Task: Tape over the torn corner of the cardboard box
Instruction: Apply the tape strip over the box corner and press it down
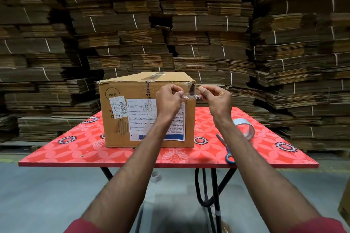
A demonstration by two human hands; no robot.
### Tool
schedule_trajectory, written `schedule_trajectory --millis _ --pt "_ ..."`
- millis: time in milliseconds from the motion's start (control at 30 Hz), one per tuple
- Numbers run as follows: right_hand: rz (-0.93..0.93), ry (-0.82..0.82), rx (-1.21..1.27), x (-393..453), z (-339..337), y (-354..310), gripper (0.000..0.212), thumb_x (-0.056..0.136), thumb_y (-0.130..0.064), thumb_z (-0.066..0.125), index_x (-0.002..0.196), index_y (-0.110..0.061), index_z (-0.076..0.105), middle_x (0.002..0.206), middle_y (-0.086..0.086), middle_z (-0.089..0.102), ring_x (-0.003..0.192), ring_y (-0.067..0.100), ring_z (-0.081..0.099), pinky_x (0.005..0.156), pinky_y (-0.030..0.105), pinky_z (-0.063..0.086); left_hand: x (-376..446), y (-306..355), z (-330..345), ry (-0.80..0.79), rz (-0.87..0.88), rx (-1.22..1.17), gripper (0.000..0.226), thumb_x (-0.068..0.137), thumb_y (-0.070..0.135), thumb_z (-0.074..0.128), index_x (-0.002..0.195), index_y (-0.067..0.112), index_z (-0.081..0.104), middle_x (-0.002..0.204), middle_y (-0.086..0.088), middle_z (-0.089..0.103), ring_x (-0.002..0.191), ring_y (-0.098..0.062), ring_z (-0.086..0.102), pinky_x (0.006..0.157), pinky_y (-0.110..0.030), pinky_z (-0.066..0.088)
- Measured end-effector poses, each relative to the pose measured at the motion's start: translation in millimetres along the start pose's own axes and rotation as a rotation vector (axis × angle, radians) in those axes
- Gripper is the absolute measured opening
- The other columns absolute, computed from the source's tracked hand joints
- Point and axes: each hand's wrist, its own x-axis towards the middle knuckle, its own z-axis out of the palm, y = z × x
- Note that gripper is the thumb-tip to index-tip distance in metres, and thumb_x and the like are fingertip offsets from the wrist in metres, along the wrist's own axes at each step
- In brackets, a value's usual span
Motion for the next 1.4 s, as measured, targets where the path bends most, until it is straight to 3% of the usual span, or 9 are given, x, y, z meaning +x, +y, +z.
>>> schedule_trajectory --millis 233,600,767,867,967,1100,1200,1300,1400 --pt "-0.026 0.028 -0.024 8 0 17 0.010 0.087 -0.009 0.078 0.096 -0.005 0.079 0.087 0.010 0.078 0.077 0.012 0.072 0.070 0.023 0.058 1 -9 19 0.126 0.115 0.186 0.003 0.089 0.015 0.067 0.089 0.016 0.070 0.083 0.003 0.071 0.076 -0.012 0.068 0.068 -0.035 0.060" --pt "0.036 -0.092 0.171 19 0 27 0.007 0.088 -0.006 0.076 0.092 -0.011 0.078 0.084 0.005 0.077 0.078 0.018 0.071 0.072 0.026 0.058 0 -12 24 0.183 0.188 0.306 0.007 0.091 0.019 0.066 0.097 0.014 0.066 0.086 0.002 0.069 0.077 -0.011 0.064 0.068 -0.033 0.059" --pt "0.070 -0.142 0.217 22 -2 29 0.007 0.089 -0.004 0.074 0.094 -0.007 0.075 0.082 0.004 0.076 0.074 0.012 0.070 0.070 0.023 0.058 4 -12 18 0.168 0.190 0.336 0.039 0.087 0.021 0.072 0.112 0.017 0.042 0.075 0.000 0.066 0.067 -0.019 0.068 0.057 -0.038 0.060" --pt "0.102 -0.184 0.260 26 -1 33 0.008 0.090 -0.002 0.071 0.098 -0.003 0.073 0.079 0.002 0.075 0.071 0.010 0.068 0.068 0.022 0.056 7 -15 11 0.138 0.170 0.393 0.063 0.086 0.032 0.073 0.135 0.025 0.035 0.072 -0.001 0.068 0.064 -0.017 0.068 0.056 -0.035 0.060" --pt "0.155 -0.191 0.329 30 4 37 0.006 0.090 -0.001 0.069 0.095 -0.002 0.070 0.073 -0.002 0.073 0.063 0.006 0.064 0.064 0.019 0.053 8 -14 2 0.092 0.153 0.396 0.064 0.085 0.039 0.072 0.141 0.028 0.043 0.090 -0.003 0.074 0.074 -0.014 0.070 0.066 -0.032 0.060" --pt "0.250 -0.166 0.376 28 10 46 0.030 0.073 -0.023 0.084 0.093 -0.008 0.067 0.075 0.000 0.067 0.064 0.010 0.059 0.063 0.026 0.051 9 -10 -3 0.058 0.156 0.390 0.055 0.084 0.039 0.072 0.135 0.028 0.052 0.108 0.002 0.072 0.073 -0.004 0.061 0.055 -0.015 0.047" --pt "0.290 -0.115 0.417 19 16 58 0.020 0.079 -0.018 0.076 0.089 -0.009 0.062 0.073 0.003 0.063 0.060 0.009 0.057 0.056 0.021 0.048 12 -12 -5 0.052 0.154 0.384 0.051 0.083 0.042 0.073 0.129 0.030 0.055 0.105 0.002 0.073 0.077 -0.011 0.067 0.062 -0.027 0.057" --pt "0.274 -0.062 0.302 8 16 73 0.006 0.094 -0.004 0.066 0.091 -0.009 0.064 0.078 0.005 0.066 0.065 0.011 0.061 0.063 0.025 0.050 14 -12 -6 0.053 0.151 0.402 0.048 0.083 0.044 0.072 0.125 0.031 0.055 0.103 0.001 0.073 0.081 -0.016 0.069 0.066 -0.033 0.059" --pt "0.152 0.002 0.004 -2 9 78 0.016 0.101 -0.012 0.057 0.110 -0.016 0.070 0.099 0.004 0.074 0.091 0.015 0.070 0.081 0.036 0.054 13 -15 -6 0.047 0.167 0.444 0.048 0.085 0.043 0.069 0.129 0.032 0.052 0.096 0.000 0.072 0.073 -0.014 0.064 0.064 -0.033 0.059"
